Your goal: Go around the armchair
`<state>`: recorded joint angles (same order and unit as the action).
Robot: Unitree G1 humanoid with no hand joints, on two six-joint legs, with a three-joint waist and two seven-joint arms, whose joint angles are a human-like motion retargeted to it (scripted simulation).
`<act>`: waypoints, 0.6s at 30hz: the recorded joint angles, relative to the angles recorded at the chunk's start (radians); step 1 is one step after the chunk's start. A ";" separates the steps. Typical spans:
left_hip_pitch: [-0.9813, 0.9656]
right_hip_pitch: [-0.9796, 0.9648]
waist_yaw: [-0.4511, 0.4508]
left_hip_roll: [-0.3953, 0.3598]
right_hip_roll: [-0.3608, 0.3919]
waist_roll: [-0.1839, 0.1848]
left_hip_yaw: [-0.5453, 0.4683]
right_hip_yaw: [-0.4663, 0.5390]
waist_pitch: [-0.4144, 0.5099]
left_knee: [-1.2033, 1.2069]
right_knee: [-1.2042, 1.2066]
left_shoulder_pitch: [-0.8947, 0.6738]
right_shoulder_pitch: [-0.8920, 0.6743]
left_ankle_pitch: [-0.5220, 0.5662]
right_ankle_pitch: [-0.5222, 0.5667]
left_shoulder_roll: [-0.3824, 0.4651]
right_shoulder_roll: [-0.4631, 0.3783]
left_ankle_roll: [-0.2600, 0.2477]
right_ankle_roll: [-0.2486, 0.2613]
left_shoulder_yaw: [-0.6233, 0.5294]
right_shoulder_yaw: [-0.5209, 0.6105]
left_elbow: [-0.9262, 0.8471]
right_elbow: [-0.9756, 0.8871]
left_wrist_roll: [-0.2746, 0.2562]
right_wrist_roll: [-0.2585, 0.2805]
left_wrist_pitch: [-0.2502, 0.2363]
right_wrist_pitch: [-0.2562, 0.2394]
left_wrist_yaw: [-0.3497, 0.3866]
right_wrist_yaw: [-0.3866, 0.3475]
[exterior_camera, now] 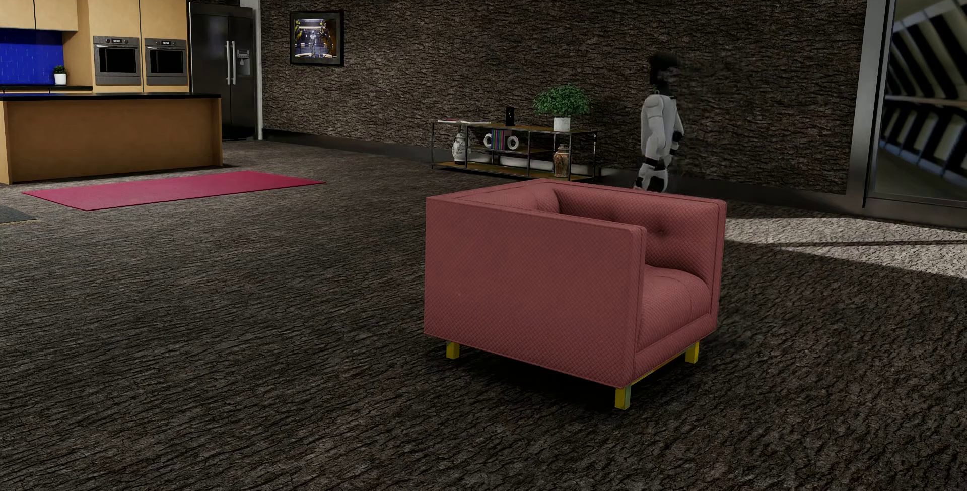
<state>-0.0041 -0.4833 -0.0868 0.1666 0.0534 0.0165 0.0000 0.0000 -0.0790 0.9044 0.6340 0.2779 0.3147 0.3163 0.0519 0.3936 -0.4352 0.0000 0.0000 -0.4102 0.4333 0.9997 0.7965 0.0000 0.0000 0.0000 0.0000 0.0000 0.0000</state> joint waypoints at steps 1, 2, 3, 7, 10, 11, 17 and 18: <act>-0.064 0.036 0.017 -0.008 0.006 -0.008 0.000 0.000 0.016 0.101 -0.021 -0.028 -0.030 -0.055 -0.018 0.008 -0.022 0.000 0.000 0.039 -0.011 -0.039 -0.016 0.000 0.000 0.000 0.000 0.000 0.000; -0.121 0.069 0.042 -0.020 0.011 -0.017 0.000 0.000 0.036 0.192 -0.039 -0.059 -0.064 -0.189 -0.035 0.018 -0.045 0.000 0.000 0.075 -0.021 -0.079 -0.024 0.000 0.000 0.000 0.000 0.000 0.000; -0.169 0.098 0.075 -0.033 0.015 -0.029 0.000 0.000 0.057 0.250 -0.052 -0.092 -0.101 -0.345 -0.049 0.028 -0.068 0.000 0.000 0.104 -0.034 -0.117 -0.026 0.000 0.000 0.000 0.000 0.000 0.000; -0.307 0.179 0.171 -0.080 -0.002 -0.080 0.000 0.000 0.106 0.096 -0.101 -0.185 -0.225 -0.546 -0.101 0.070 -0.127 0.000 0.000 0.151 -0.105 -0.232 -0.010 0.000 0.000 0.000 0.000 0.000 0.000; -0.315 0.227 0.190 -0.125 -0.011 -0.094 0.000 0.000 0.108 -0.195 -0.138 -0.193 -0.262 -0.493 -0.135 0.081 -0.141 0.000 0.000 0.128 -0.129 -0.248 -0.051 0.000 0.000 0.000 0.000 0.000 0.000; -0.304 0.237 0.200 -0.133 -0.010 -0.092 0.000 0.000 0.100 -0.262 -0.143 -0.187 -0.264 -0.471 -0.147 0.078 -0.141 0.000 0.000 0.117 -0.126 -0.235 -0.071 0.000 0.000 0.000 0.000 0.000 0.000; -0.164 0.254 0.138 -0.092 0.025 -0.005 0.000 0.000 0.016 -0.442 -0.143 -0.087 -0.215 -0.498 -0.221 0.009 -0.110 0.000 0.000 0.075 -0.071 -0.021 -0.082 0.000 0.000 0.000 0.000 0.000 0.000; -0.150 0.269 0.103 -0.088 0.023 0.005 0.000 0.000 0.006 -0.458 -0.154 -0.080 -0.195 -0.489 -0.233 0.001 -0.098 0.000 0.000 0.041 -0.068 0.026 -0.049 0.000 0.000 0.000 0.000 0.000 0.000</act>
<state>-0.1542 -0.2147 0.0161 0.0784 0.0767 0.0220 0.0000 0.0000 -0.0725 0.4461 0.4803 0.1979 0.1199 -0.1731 -0.1816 0.3950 -0.5327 0.0000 0.0000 -0.3694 0.3654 1.0260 0.7472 0.0000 0.0000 0.0000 0.0000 0.0000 0.0000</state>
